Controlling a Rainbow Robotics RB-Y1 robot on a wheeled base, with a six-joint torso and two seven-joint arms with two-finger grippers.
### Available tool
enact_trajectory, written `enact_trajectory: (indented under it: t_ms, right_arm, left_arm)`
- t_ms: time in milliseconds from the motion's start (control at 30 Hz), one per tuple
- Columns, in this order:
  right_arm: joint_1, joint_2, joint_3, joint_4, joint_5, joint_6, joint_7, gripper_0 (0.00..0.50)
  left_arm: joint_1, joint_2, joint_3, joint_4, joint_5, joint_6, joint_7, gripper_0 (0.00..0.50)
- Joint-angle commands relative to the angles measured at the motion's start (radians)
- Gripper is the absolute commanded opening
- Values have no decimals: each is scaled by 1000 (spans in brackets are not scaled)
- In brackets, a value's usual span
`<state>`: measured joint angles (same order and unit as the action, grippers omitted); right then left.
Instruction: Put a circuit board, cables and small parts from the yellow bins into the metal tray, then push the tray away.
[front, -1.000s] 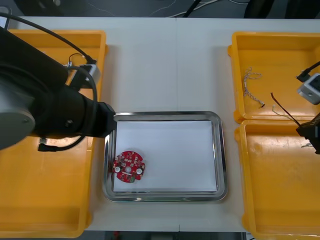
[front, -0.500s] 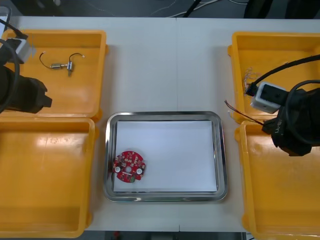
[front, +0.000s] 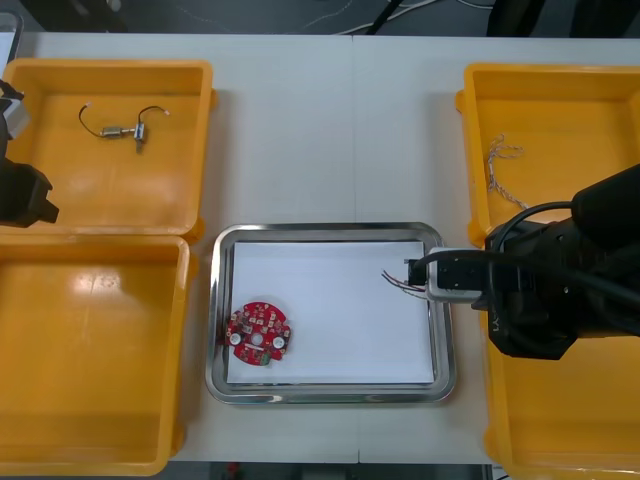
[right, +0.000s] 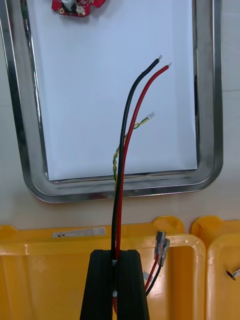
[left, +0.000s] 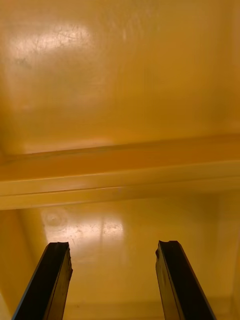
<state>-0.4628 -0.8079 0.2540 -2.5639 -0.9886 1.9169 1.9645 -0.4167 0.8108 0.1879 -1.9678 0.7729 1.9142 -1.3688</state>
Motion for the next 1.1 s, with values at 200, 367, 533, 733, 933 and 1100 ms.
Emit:
enact_trajectory:
  t_ms: [200, 367, 533, 733, 933, 1100]
  right_arm:
    - [-68, -31, 222, 5, 128, 3, 10, 0]
    - [-86, -22, 335, 36, 223, 3, 5, 0]
    - [-112, 15, 427, 87, 297, -7, 10, 0]
    - [-137, 82, 518, 152, 378, -9, 2, 0]
    - [-172, 159, 599, 231, 444, -27, -12, 0]
    - [-183, 199, 660, 274, 493, -52, -24, 0]
  left_arm:
    - [-114, 39, -5, 135, -20, -29, -10, 500]
    - [-169, 39, -47, 201, -44, -66, -27, 500]
    - [-221, 31, -79, 274, -63, -112, -38, 500]
    - [-301, 22, -124, 379, -73, -153, -52, 500]
    - [-386, -10, -166, 487, -118, -211, -65, 500]
    - [-450, -35, -186, 606, -158, -287, -82, 500]
